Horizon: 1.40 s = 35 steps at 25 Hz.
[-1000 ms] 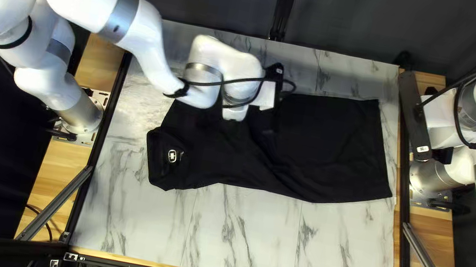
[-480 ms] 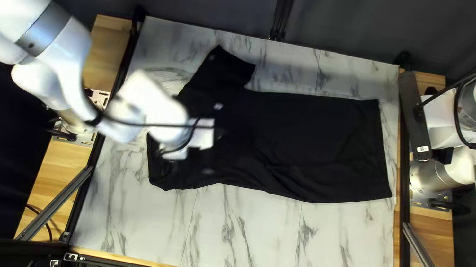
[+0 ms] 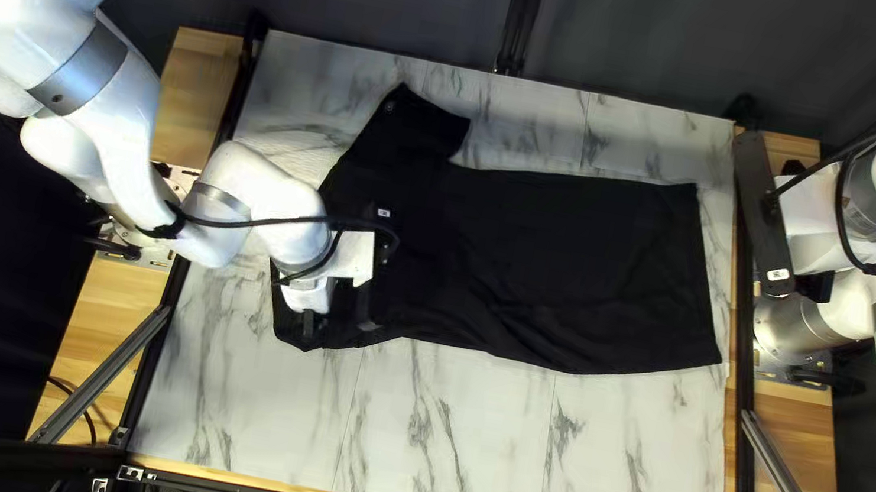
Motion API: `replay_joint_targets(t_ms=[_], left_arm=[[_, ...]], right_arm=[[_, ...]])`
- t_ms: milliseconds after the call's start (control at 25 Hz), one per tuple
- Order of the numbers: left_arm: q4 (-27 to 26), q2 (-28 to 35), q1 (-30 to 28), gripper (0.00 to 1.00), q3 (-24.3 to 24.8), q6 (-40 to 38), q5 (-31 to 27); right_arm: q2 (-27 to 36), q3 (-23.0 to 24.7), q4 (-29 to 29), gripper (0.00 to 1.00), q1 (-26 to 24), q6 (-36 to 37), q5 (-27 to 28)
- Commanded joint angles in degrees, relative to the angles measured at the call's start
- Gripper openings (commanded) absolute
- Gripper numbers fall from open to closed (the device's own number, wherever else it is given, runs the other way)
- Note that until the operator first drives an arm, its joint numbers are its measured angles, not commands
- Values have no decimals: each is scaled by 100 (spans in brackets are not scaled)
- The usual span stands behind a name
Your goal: Fold t-shirt
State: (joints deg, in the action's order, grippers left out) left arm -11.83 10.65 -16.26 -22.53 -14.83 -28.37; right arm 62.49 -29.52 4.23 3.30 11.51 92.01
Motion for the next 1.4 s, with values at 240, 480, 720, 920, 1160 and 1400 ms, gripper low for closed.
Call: replay_joint_targets(t_ms=[240,480,720,920,1160,1400], left_arm=[[-40,-386,-142,2,-295,-35,-56],[123,-481,-214,0,-526,-212,-334],[522,-252,-512,0,-876,-753,-966],[684,-234,-701,0,-1097,-948,-1239],[669,-870,-483,100,-1425,-740,-1258],[535,-1347,-352,100,-1672,-529,-1352]], right_arm=[[0,0,0,100,0,0,0],[0,0,0,100,0,0,0],[0,0,0,100,0,0,0],[0,0,0,100,0,0,0],[0,0,0,100,0,0,0],[0,0,0,100,0,0,0]])
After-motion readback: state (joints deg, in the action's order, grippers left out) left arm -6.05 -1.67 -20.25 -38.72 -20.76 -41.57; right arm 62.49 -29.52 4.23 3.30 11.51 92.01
